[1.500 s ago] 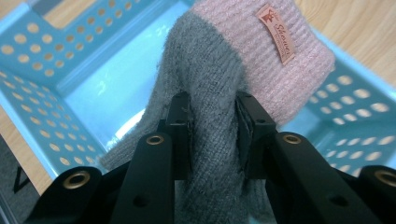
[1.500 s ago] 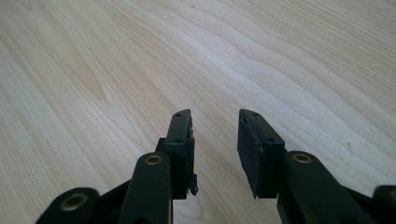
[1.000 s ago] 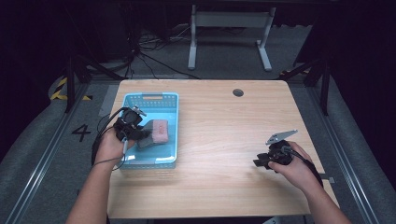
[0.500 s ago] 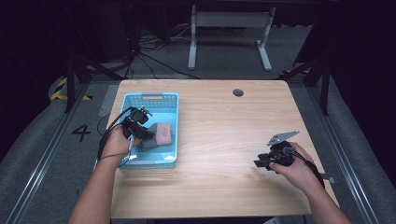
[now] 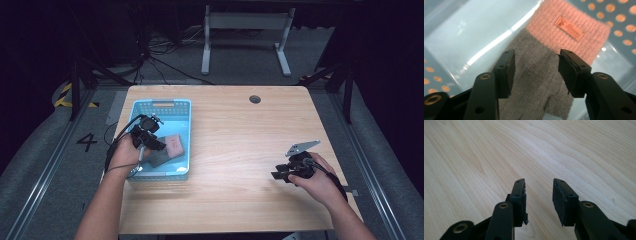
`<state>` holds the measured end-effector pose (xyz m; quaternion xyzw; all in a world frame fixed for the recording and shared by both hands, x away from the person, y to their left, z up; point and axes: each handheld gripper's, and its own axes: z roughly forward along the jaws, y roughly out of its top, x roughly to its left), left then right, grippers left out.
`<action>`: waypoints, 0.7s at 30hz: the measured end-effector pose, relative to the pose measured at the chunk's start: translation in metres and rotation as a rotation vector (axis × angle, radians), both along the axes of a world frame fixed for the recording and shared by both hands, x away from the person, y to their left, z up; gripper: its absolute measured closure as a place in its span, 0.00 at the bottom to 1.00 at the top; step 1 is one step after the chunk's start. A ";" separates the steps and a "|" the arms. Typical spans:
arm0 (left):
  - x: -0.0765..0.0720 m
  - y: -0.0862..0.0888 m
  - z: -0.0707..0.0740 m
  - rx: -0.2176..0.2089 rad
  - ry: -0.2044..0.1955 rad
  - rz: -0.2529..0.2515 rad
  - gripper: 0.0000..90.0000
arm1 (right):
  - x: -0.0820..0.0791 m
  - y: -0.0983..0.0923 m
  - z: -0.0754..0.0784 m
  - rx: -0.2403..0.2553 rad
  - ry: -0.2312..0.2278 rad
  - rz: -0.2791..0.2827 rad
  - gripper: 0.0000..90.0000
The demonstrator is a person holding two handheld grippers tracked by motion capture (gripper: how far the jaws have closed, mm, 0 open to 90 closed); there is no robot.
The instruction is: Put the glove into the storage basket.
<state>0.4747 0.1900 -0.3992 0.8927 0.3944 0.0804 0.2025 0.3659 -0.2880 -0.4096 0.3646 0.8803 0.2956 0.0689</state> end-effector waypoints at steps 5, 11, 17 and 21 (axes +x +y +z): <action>-0.008 0.000 0.014 -0.020 -0.051 0.001 0.50 | 0.000 0.000 0.000 -0.001 -0.004 0.002 0.71; -0.022 -0.008 0.032 -0.045 -0.091 -0.016 0.50 | 0.001 0.001 0.001 -0.001 -0.004 0.007 0.71; -0.044 -0.025 0.053 -0.092 -0.120 -0.065 0.50 | 0.001 0.000 0.001 0.000 -0.006 0.002 0.71; -0.060 -0.039 0.065 -0.121 -0.132 -0.096 0.49 | 0.000 -0.001 0.002 0.002 -0.007 0.000 0.70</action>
